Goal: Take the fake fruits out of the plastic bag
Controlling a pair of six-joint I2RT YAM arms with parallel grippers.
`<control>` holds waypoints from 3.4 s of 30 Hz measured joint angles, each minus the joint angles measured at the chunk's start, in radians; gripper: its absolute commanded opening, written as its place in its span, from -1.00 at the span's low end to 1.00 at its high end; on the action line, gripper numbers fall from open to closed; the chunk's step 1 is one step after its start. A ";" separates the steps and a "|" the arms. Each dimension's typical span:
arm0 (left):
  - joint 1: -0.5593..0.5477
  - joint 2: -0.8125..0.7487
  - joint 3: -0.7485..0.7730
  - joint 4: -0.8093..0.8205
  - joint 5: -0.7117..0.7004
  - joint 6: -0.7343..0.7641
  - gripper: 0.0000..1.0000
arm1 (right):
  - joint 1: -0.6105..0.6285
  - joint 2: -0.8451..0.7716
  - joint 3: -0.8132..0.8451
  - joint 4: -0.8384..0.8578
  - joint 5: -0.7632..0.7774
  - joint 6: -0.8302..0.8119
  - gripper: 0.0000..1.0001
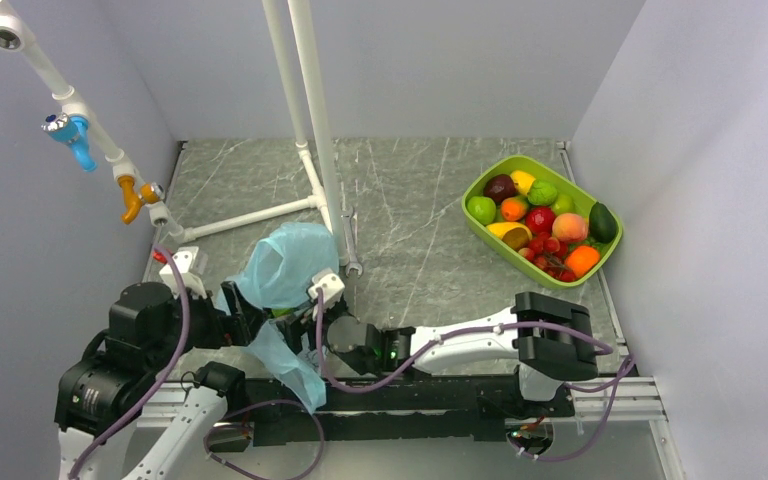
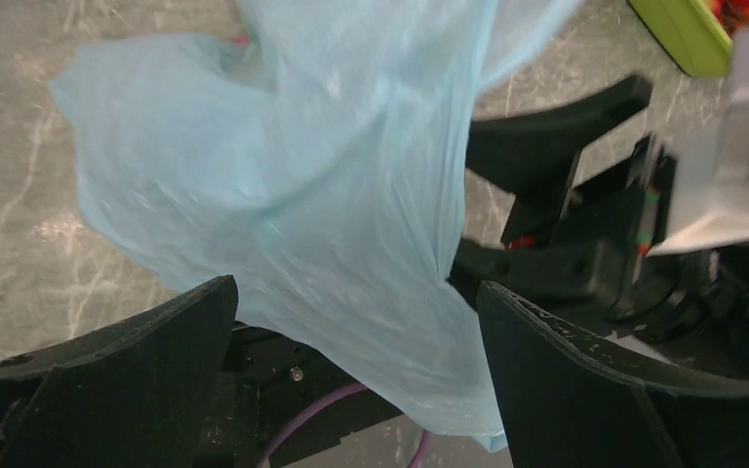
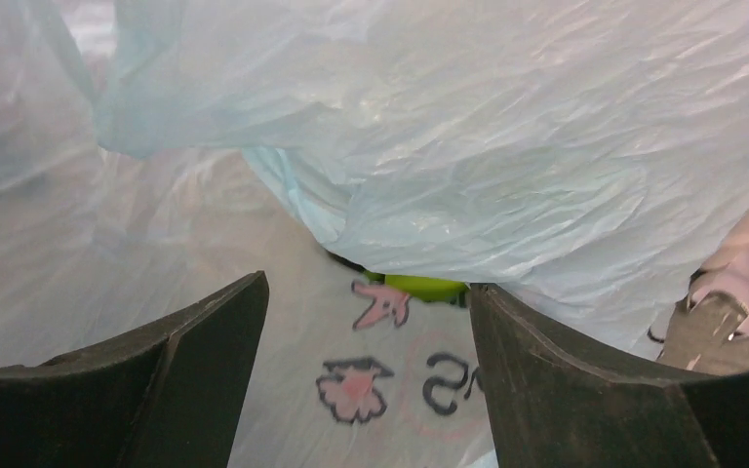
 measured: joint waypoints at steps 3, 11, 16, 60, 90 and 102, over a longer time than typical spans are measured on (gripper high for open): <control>0.000 -0.003 -0.042 0.011 0.021 -0.006 0.89 | -0.043 0.006 0.062 -0.031 0.005 0.035 0.55; 0.000 0.045 -0.119 0.016 0.003 0.005 -0.33 | -0.083 0.031 0.140 -0.075 0.035 0.052 0.67; 0.000 -0.037 -0.140 0.006 -0.024 0.020 -0.82 | -0.136 -0.012 0.060 -0.122 0.080 0.092 0.66; 0.000 -0.212 -0.366 0.139 0.208 0.053 -1.00 | -0.105 0.089 -0.002 -0.017 -0.111 -0.274 -0.05; 0.000 -0.216 -0.403 0.184 0.240 0.030 -1.00 | -0.172 0.502 0.288 0.092 -0.266 -0.321 0.41; 0.000 -0.215 -0.399 0.132 0.182 0.028 -1.00 | -0.177 0.451 0.214 0.101 -0.229 -0.288 -0.39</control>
